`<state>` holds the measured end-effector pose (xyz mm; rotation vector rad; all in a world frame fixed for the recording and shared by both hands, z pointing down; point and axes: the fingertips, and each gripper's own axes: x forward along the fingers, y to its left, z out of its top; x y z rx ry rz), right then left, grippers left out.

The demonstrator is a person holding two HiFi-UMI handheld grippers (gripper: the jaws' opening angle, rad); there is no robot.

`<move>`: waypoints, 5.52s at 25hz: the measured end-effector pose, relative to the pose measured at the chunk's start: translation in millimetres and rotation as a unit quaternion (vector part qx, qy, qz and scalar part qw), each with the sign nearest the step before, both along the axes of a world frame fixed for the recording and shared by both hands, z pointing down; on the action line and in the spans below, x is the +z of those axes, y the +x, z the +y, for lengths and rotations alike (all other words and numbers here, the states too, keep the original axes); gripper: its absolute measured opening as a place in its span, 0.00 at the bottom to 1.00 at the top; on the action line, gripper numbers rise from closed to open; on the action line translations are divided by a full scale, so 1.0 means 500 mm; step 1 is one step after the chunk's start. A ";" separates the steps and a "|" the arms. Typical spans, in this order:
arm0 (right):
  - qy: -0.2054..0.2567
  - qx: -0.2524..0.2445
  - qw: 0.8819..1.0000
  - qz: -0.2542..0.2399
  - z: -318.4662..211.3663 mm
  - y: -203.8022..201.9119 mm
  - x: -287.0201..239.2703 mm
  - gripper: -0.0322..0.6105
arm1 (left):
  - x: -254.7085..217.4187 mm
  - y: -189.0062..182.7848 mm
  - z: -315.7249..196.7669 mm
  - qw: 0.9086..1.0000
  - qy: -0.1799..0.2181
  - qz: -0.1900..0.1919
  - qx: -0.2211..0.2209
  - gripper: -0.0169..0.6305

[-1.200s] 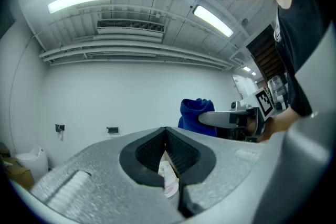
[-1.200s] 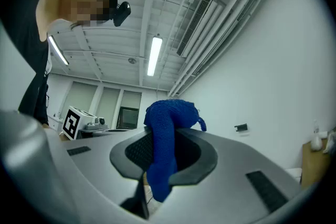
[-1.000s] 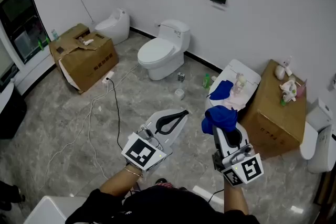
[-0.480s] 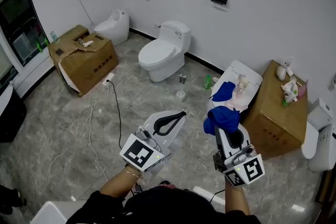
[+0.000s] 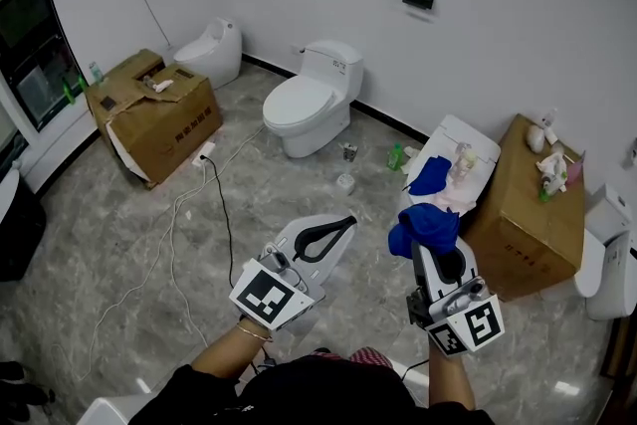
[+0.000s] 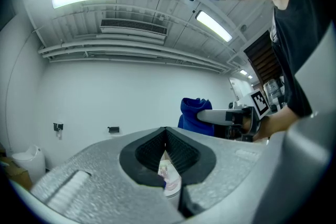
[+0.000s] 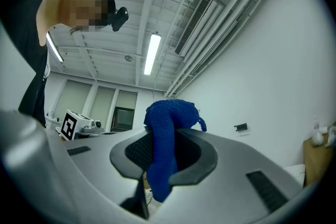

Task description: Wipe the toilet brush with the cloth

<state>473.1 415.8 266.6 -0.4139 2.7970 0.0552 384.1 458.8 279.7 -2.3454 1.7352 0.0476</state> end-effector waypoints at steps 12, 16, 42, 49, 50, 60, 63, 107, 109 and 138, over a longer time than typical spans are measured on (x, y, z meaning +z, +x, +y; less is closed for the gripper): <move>-0.005 -0.010 1.000 -0.003 -0.073 -0.053 0.010 0.18 | 0.015 -0.063 -0.065 1.000 -0.007 0.003 -0.013 0.03; -0.007 -0.017 1.000 -0.001 -0.127 -0.081 0.011 0.18 | 0.008 -0.085 -0.108 1.000 -0.005 0.006 -0.017 0.03; -0.005 -0.052 0.999 -0.007 -0.433 -0.186 0.011 0.18 | -0.003 -0.179 -0.390 0.999 0.004 -0.002 -0.036 0.03; -0.009 -0.060 0.998 -0.006 -0.491 -0.189 0.018 0.18 | 0.000 -0.186 -0.446 0.999 0.002 0.004 -0.047 0.03; -0.010 -0.062 0.998 -0.005 -0.498 -0.189 0.020 0.18 | 0.003 -0.186 -0.452 0.999 0.000 0.002 -0.049 0.03; -0.020 -0.064 0.998 -0.014 -0.536 -0.183 0.028 0.18 | 0.006 -0.188 -0.484 0.998 -0.011 -0.008 -0.059 0.03; -0.020 -0.061 0.998 -0.010 -0.543 -0.192 0.029 0.18 | 0.001 -0.200 -0.494 0.998 -0.007 -0.001 -0.055 0.03; -0.012 0.074 0.997 0.012 -0.601 -0.637 0.019 0.18 | -0.005 -0.672 -0.602 0.996 0.012 0.015 0.084 0.03; -0.012 0.079 0.997 0.013 -0.602 -0.654 0.020 0.18 | 0.004 -0.692 -0.605 0.996 0.002 0.017 0.084 0.03; -0.026 0.146 0.989 0.023 -0.623 -0.755 0.050 0.18 | 0.030 -0.833 -0.628 0.992 0.004 0.042 0.121 0.03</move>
